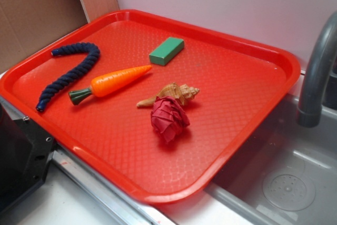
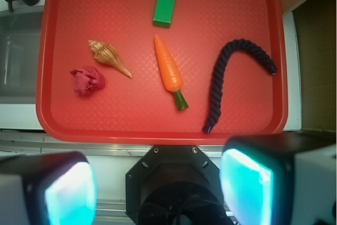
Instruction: Grab the red paper.
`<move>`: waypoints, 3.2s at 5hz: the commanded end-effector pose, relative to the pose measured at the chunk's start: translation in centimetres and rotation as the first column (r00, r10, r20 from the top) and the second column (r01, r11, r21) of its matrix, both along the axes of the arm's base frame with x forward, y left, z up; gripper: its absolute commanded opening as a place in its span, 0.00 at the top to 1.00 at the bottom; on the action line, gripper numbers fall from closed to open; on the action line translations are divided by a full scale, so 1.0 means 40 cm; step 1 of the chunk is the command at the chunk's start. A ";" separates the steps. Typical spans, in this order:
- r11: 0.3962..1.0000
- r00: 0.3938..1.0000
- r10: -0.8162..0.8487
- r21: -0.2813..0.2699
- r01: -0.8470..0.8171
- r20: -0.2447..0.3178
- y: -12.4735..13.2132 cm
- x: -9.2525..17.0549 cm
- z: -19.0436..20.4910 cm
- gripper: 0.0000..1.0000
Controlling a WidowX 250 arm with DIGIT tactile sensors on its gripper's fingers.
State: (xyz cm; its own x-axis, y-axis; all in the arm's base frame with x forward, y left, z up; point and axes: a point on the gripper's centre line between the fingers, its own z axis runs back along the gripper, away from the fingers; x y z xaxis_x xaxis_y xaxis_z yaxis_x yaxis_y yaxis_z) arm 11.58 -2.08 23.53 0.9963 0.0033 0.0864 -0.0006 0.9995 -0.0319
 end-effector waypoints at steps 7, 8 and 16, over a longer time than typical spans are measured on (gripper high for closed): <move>0.976 0.978 0.204 -0.094 -0.199 0.051 -0.243 0.210 -0.376 0.00; 0.985 0.986 0.165 -0.063 -0.163 0.019 -0.267 0.227 -0.449 0.00; 0.999 1.000 -0.013 -0.053 0.011 -0.025 -0.115 0.243 -0.162 1.00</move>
State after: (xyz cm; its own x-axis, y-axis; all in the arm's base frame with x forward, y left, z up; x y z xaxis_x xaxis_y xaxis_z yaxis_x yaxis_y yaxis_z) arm 20.61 -7.09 15.42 0.9998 -0.0218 0.0006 0.0218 0.9977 -0.0637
